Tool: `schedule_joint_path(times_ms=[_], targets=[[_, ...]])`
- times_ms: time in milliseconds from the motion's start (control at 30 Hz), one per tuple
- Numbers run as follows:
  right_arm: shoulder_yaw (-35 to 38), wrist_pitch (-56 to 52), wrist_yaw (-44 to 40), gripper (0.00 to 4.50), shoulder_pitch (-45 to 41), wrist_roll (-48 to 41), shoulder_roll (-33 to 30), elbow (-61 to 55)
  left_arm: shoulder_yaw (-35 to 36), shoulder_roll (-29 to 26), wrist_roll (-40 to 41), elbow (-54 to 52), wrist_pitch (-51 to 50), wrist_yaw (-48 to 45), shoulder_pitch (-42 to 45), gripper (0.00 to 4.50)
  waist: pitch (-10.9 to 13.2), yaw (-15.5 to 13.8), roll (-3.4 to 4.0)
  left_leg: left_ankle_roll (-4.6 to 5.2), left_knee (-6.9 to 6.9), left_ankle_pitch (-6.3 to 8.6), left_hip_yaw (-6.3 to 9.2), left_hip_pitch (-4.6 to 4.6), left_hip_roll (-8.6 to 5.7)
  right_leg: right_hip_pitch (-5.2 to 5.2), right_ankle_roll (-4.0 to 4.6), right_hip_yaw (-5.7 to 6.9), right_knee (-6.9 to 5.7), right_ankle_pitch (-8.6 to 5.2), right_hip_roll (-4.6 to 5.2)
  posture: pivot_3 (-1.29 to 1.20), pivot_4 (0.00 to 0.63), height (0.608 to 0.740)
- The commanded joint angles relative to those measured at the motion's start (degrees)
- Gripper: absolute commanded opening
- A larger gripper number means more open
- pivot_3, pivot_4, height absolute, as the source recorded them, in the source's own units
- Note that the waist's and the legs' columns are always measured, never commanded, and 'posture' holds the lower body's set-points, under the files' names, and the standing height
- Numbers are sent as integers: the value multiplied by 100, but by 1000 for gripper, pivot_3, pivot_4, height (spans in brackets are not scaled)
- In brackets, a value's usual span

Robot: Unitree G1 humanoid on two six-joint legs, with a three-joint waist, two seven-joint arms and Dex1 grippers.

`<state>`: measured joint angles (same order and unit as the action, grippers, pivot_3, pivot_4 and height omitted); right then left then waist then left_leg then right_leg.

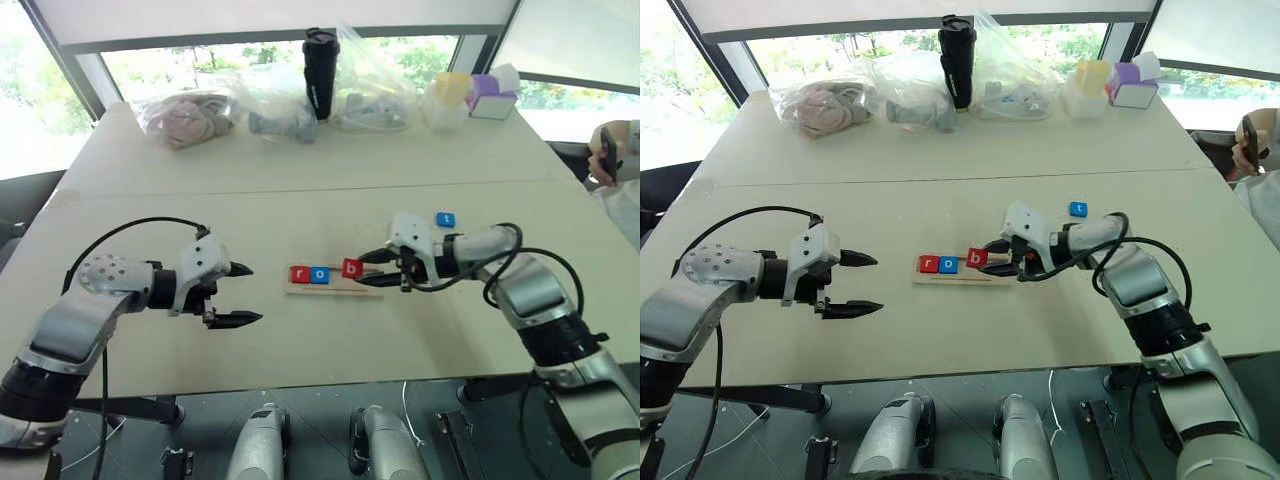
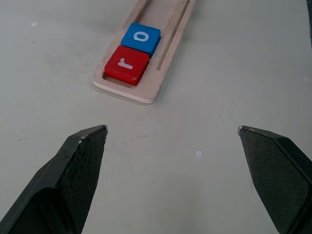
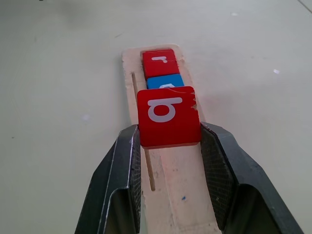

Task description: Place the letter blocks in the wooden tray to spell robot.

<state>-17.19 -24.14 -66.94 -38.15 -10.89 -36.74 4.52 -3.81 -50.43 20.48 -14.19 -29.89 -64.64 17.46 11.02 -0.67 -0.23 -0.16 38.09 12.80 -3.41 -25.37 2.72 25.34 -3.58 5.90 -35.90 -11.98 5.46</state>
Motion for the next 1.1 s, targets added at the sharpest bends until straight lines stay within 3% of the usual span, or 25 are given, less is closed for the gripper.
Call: schedule_joint_path(times_ms=[33,533,1100], targets=[[-238,383,-103,1161,-293,319,184,535,60,65,31,-283,-42,163,-78,4500,0,-5,0,0,1,0,1,-1,0,2,0,0,-3,0,0,0,150,740],[-438,1035,-266,1161,-789,868,710,1745,41,306,43,-388,-75,489,-127,4500,0,9,0,-9,4,-6,2,2,1,4,-7,0,-19,19,-3,0,150,740],[-438,1068,-406,1161,-835,1008,947,1973,26,418,-77,-331,22,619,-111,4500,-1,12,1,-12,3,-8,3,5,2,3,-5,0,-21,21,-4,0,150,740]])
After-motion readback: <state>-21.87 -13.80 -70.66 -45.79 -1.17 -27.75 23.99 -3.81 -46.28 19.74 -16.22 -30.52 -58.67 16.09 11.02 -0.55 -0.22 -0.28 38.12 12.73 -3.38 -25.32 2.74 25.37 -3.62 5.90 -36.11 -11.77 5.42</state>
